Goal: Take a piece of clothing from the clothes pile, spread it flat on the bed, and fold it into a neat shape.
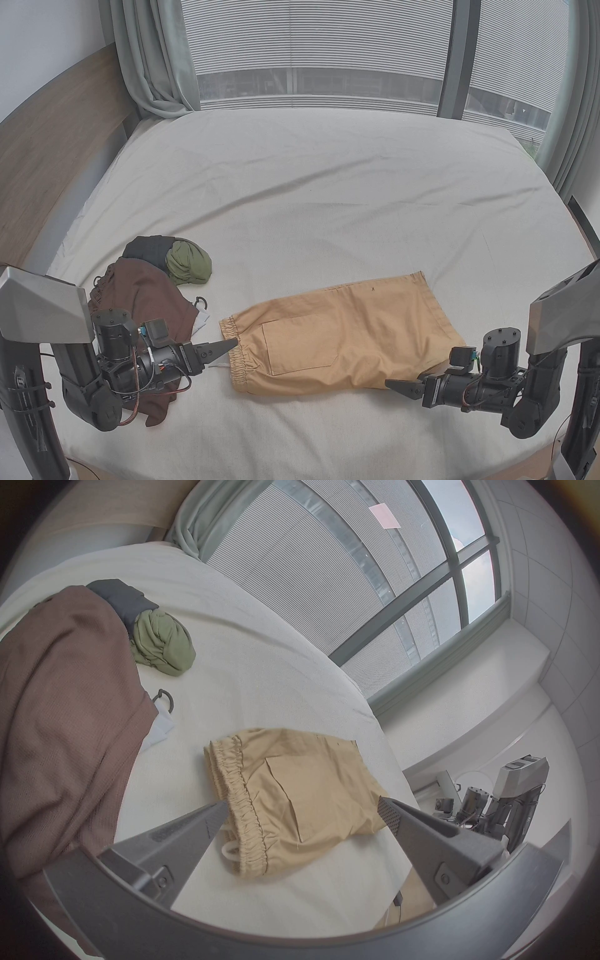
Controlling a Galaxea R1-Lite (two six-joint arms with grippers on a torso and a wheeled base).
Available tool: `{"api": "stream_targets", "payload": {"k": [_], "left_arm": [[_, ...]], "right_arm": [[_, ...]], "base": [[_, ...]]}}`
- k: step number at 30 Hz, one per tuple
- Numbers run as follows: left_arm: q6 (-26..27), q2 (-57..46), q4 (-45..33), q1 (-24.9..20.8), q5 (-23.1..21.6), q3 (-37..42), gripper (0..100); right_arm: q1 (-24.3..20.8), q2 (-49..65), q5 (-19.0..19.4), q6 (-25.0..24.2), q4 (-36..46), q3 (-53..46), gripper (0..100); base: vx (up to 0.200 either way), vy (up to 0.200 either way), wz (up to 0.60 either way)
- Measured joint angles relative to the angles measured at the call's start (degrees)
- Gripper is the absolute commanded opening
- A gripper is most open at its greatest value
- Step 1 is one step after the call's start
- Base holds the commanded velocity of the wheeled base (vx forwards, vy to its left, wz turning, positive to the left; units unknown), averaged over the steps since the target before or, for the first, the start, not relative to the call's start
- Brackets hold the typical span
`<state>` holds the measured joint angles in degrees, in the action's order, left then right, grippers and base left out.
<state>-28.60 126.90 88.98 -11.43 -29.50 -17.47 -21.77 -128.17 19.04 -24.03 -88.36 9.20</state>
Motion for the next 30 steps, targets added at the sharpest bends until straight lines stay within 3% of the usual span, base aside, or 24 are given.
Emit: {"api": "stream_targets", "payload": {"k": [7,30], "left_arm": [[0.4,0.6,0.0,1.7,-4.4,0.8,100],[0.3,8.8,0.0,1.6,-4.5,0.9,100]], "right_arm": [[-1.0,3.4,2.0,0.1,0.0,-2.1,100],[1.8,5.2,2.2,0.1,0.0,-1.0,100]], "base": [[0.000,0.000,0.00],[0.000,0.000,0.00]]}}
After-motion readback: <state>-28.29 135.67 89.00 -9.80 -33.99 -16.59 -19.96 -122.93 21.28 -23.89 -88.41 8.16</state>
